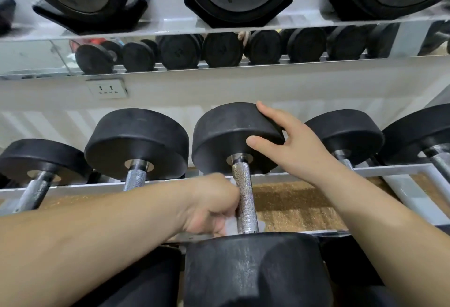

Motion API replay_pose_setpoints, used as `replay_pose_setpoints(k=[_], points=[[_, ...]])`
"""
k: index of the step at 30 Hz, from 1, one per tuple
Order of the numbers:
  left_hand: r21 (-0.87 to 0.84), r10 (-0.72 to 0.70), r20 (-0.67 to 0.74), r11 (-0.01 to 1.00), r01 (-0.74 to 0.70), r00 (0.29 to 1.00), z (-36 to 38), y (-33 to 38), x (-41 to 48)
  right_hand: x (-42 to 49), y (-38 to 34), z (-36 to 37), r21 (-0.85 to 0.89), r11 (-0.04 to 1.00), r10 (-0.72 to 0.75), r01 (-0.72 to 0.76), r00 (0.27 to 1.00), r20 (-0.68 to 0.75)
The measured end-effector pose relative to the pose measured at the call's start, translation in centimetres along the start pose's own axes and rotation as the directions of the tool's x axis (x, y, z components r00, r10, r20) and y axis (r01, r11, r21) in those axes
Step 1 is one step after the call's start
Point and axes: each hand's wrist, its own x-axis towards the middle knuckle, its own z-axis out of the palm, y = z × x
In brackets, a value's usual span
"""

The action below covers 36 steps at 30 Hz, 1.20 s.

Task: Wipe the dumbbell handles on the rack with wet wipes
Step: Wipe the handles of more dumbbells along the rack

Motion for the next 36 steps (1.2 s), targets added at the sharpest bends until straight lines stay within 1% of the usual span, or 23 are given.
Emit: replay_pose_setpoints(k=[1, 3, 4, 6, 7, 8, 10, 12, 13, 15, 17, 19, 20, 21, 24, 25, 26, 29, 30, 32, 34, 36], points=[[-0.037, 0.028, -0.032, 0.999, -0.029, 0.999, -0.2, 1.0, 0.0, 0.0, 0.0, 0.0, -0.001, 1.0, -0.003, 0.003, 1.0, -0.001], [-0.156, 0.09, -0.151, 0.981, -0.114, 0.984, -0.1, 2.2, 0.3, 0.0, 0.1, 0.0, 0.015, 1.0, 0.001, -0.001, 1.0, 0.0], [-0.176, 0.106, -0.205, 0.974, -0.143, 0.973, 0.2, 2.2, 0.5, 0.0, 0.1, 0.0, 0.022, 1.0, 0.002, -0.002, 1.0, 0.0], [-0.064, 0.123, -0.248, 0.988, -0.143, 0.961, 1.0, 1.1, 0.2, -0.1, 0.1, 0.1, 0.027, 1.0, 0.004, -0.004, 1.0, 0.0], [0.008, 0.131, -0.244, 0.991, -0.133, 0.961, 1.3, 0.5, -0.4, -0.1, 0.1, 0.2, 0.028, 1.0, 0.0, 0.0, 1.0, -0.001], [0.052, 0.121, -0.222, 0.992, -0.112, 0.968, 1.5, 0.1, -0.9, -0.1, 0.1, 0.2, 0.026, 1.0, -0.006, 0.006, 1.0, -0.003], [0.082, 0.076, -0.177, 0.995, -0.063, 0.981, 1.5, -0.1, -2.0, -0.1, 0.1, 0.2, 0.019, 1.0, -0.007, 0.007, 1.0, -0.005], [0.09, 0.053, -0.164, 0.995, -0.038, 0.985, 1.2, 0.7, -2.1, 0.0, 0.1, 0.2, 0.01, 1.0, -0.016, 0.016, 1.0, -0.011], [0.064, 0.066, -0.184, 0.996, -0.055, 0.981, 1.1, 1.3, -1.9, 0.0, 0.0, 0.2, 0.007, 1.0, -0.016, 0.016, 1.0, -0.013], [-0.009, 0.119, -0.262, 0.992, -0.126, 0.958, 1.1, 2.5, -1.4, -0.1, -0.1, 0.2, 0.007, 1.0, -0.009, 0.009, 1.0, -0.016], [-0.049, 0.181, -0.352, 0.976, -0.211, 0.918, 1.8, 3.3, -0.6, -0.2, -0.2, 0.2, 0.011, 1.0, -0.009, 0.01, 1.0, -0.017], [0.006, 0.2, -0.394, 0.976, -0.216, 0.897, 3.0, 3.4, -0.7, -0.2, -0.3, 0.2, 0.018, 1.0, -0.003, 0.003, 1.0, -0.01], [0.049, 0.219, -0.398, 0.975, -0.218, 0.891, 3.3, 2.6, -0.5, -0.2, -0.2, 0.2, 0.022, 1.0, -0.002, 0.002, 1.0, -0.009], [0.058, 0.2, -0.391, 0.979, -0.193, 0.898, 3.4, 1.8, -0.6, -0.2, -0.2, 0.2, 0.02, 1.0, -0.001, 0.001, 1.0, -0.007], [0.137, 0.062, -0.273, 0.99, -0.025, 0.96, 2.6, 1.6, -1.4, -0.1, -0.2, 0.2, -0.015, 1.0, -0.012, 0.012, 1.0, -0.009], [0.166, 0.059, -0.252, 0.986, -0.017, 0.966, 2.3, 2.1, -1.4, 0.0, -0.2, 0.2, -0.019, 1.0, -0.014, 0.014, 1.0, -0.012], [0.15, 0.061, -0.261, 0.988, -0.022, 0.963, 2.1, 2.5, -1.1, -0.1, -0.1, 0.3, -0.017, 1.0, -0.011, 0.011, 1.0, -0.018], [-0.059, 0.116, -0.347, 0.988, -0.145, 0.93, 1.6, 2.9, 0.5, -0.1, -0.2, 0.3, 0.007, 1.0, -0.005, 0.005, 1.0, -0.026], [-0.053, 0.133, -0.354, 0.985, -0.162, 0.926, 1.7, 2.8, 0.9, -0.2, -0.3, 0.2, 0.014, 1.0, -0.004, 0.005, 1.0, -0.027], [0.033, 0.174, -0.36, 0.984, -0.173, 0.917, 2.1, 2.0, 1.0, -0.2, -0.3, 0.3, 0.02, 1.0, -0.009, 0.01, 1.0, -0.023], [0.084, 0.137, -0.317, 0.99, -0.117, 0.938, 2.4, 1.0, 0.4, 0.0, -0.3, 0.2, 0.013, 1.0, -0.014, 0.014, 1.0, -0.013], [0.19, 0.102, -0.244, 0.98, -0.056, 0.964, 2.0, 0.1, -0.5, 0.1, -0.1, 0.1, 0.012, 1.0, -0.01, 0.01, 1.0, -0.015]])
